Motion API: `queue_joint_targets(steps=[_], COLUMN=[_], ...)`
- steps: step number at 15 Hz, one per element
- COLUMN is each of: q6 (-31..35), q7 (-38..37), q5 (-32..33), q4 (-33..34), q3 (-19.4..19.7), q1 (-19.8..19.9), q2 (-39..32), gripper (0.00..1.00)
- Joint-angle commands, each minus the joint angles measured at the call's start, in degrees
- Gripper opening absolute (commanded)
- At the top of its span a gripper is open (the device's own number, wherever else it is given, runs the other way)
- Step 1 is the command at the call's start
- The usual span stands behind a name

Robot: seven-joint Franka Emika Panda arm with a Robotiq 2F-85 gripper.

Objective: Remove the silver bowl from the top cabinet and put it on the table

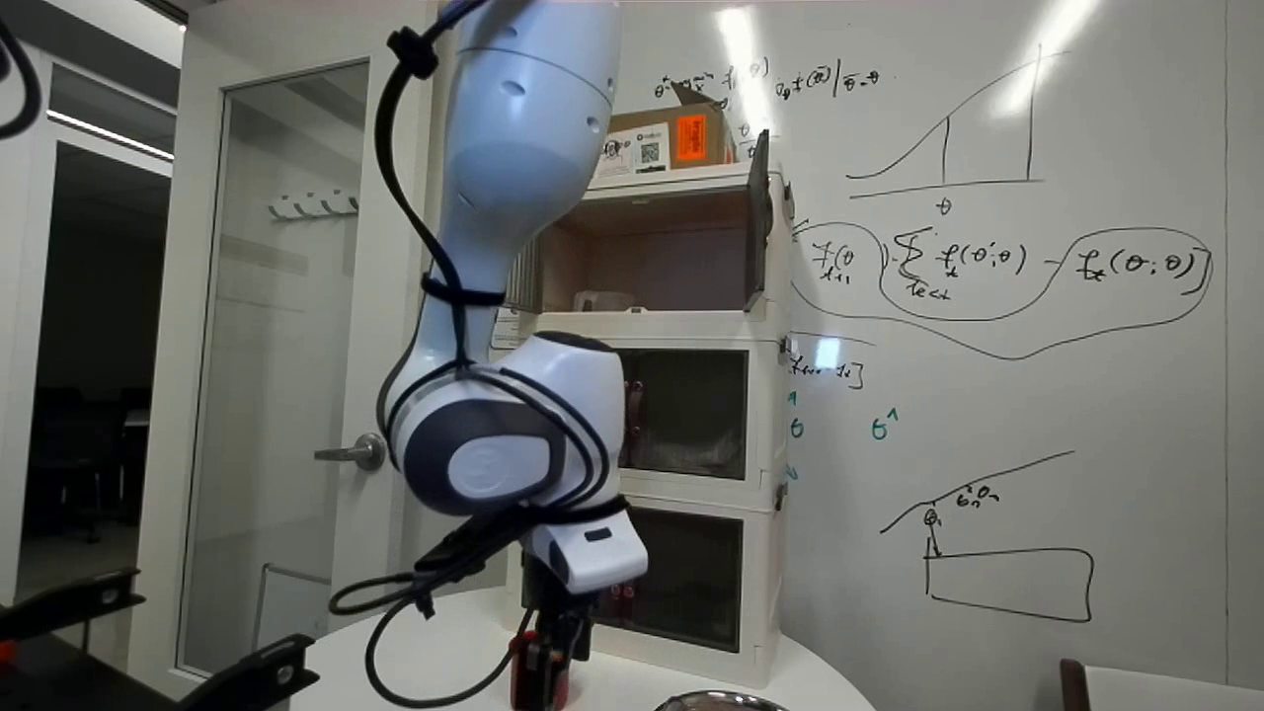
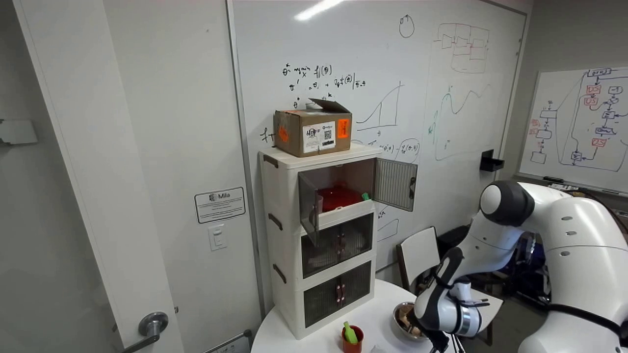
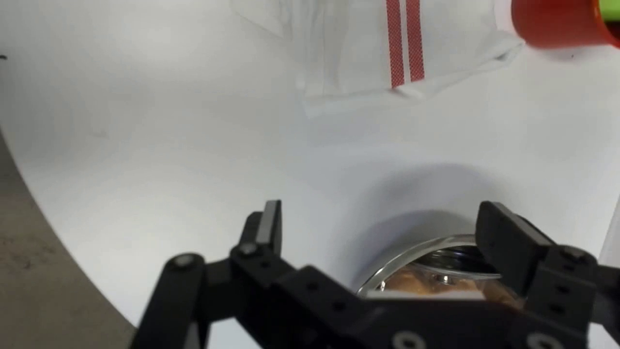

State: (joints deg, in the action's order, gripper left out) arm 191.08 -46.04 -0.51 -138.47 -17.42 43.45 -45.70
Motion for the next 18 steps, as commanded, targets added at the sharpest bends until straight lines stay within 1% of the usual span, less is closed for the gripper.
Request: queue_joint_targets(steps=[1, 3, 6, 8, 11, 12, 14, 16, 17, 18], q6=[-8.0, -11.9, -18.0, -22.4, -29.6, -32.0, -36.2, -39.7, -41.3, -43.4], q7=[6.4, 10.1, 15.1, 18.3, 24.0, 26.3, 32.2, 41.2, 45.7, 49.6], q5=[-5.5, -7.7, -10.7, -10.9, -8.8, -8.1, -7.2, -9.4, -10.2, -11.2], q4=[-4.1, -5.0, -5.6, -5.7, -5.6, -5.7, -6.1, -7.6, -9.2, -10.1], q3=[2.7, 3.8, 7.9, 11.2, 15.6, 16.4, 17.6, 16.8, 14.2, 12.7], q1=[-8.4, -12.9, -22.1, -27.7, -33.1, -33.9, -34.3, -32.4, -28.8, -27.0], q2=[10.5, 14.6, 19.8, 22.8, 27.5, 29.2, 32.7, 37.3, 40.5, 43.3], gripper=[1.00, 1.00, 1.00, 1.00, 1.00, 1.00, 1.00, 1.00, 1.00, 1.00])
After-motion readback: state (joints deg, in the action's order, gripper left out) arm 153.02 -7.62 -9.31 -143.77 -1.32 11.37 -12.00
